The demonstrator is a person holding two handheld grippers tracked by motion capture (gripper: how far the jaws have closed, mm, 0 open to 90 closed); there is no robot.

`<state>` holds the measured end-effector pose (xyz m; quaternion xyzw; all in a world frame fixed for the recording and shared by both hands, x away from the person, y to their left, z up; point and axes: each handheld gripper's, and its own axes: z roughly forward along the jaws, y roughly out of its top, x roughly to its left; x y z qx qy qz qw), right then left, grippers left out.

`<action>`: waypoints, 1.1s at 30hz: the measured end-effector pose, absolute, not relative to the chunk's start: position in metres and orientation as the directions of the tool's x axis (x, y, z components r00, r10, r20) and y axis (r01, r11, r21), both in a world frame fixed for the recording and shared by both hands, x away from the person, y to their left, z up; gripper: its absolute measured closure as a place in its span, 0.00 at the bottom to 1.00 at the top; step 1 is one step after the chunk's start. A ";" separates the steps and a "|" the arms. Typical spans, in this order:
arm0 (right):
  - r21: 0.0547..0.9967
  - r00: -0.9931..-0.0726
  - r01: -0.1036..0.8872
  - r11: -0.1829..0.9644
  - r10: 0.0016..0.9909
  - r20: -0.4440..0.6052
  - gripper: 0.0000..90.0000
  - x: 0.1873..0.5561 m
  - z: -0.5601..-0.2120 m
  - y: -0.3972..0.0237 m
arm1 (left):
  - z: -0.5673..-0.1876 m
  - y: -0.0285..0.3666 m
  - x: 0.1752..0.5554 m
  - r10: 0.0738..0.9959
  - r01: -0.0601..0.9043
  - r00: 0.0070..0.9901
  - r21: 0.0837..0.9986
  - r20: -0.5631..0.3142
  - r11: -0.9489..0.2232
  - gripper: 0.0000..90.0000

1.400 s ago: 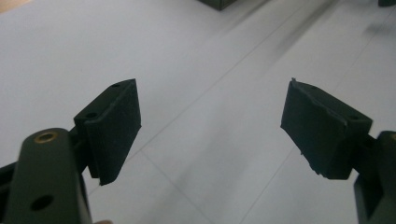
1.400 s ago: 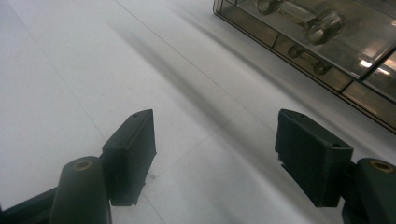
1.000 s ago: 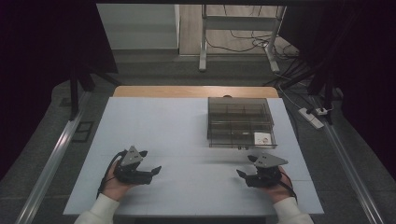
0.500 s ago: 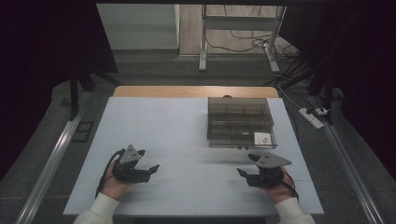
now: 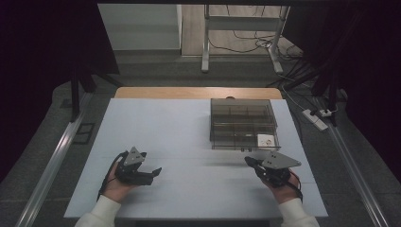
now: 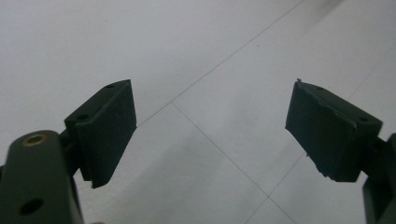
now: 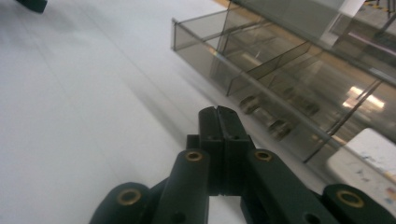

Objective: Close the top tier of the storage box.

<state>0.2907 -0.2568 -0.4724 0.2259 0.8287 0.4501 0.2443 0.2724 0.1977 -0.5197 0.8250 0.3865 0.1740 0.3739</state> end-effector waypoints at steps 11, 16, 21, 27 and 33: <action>0.856 -0.700 0.209 0.473 0.684 -0.207 0.99 0.301 -0.474 -0.269 | -0.522 0.200 0.275 0.770 0.520 0.637 0.749 -0.019 -0.411 0.17; 0.853 -0.687 0.221 0.473 0.696 -0.208 0.99 0.304 -0.476 -0.273 | -0.523 0.202 0.276 0.775 0.525 0.632 0.748 -0.023 -0.406 0.16; 0.848 -0.689 0.225 0.480 0.693 -0.210 0.99 0.306 -0.476 -0.271 | -0.523 0.202 0.276 0.777 0.528 0.630 0.747 -0.025 -0.404 0.16; 0.849 -0.688 0.222 0.480 0.694 -0.212 0.99 0.309 -0.477 -0.269 | -0.524 0.201 0.275 0.773 0.532 0.633 0.743 -0.031 -0.406 0.16; 0.845 -0.683 0.223 0.486 0.696 -0.221 0.99 0.313 -0.479 -0.266 | -0.524 0.201 0.274 0.772 0.532 0.635 0.743 -0.033 -0.406 0.16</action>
